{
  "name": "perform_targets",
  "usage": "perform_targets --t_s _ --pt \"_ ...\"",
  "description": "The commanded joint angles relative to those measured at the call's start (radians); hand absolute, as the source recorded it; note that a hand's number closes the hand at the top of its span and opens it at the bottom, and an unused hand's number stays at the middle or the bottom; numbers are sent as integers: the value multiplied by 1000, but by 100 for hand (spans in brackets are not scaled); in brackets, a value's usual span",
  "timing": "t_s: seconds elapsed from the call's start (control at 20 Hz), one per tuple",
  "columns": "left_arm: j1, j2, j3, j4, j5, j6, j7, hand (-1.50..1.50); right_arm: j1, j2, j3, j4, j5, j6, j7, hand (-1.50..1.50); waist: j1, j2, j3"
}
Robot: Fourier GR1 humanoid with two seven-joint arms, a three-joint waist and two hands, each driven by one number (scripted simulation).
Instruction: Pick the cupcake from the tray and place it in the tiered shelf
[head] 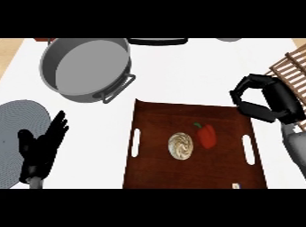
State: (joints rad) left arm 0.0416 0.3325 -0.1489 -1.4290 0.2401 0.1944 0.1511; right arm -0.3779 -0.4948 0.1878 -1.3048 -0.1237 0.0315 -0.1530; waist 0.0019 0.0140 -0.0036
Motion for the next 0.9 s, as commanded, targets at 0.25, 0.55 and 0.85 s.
perform_targets --t_s 0.25,0.55,0.85 --pt "-105 -25 57 179 67 -103 16 0 -75 -87 -24 353 25 323 -276 -150 6 -7 4" --pt "-71 -26 57 75 47 -72 94 0 -39 -117 27 190 61 457 -208 -150 0 -15 3" --pt "-32 -21 68 45 60 -86 96 0 23 -154 97 -148 61 478 74 -150 -13 -22 2"
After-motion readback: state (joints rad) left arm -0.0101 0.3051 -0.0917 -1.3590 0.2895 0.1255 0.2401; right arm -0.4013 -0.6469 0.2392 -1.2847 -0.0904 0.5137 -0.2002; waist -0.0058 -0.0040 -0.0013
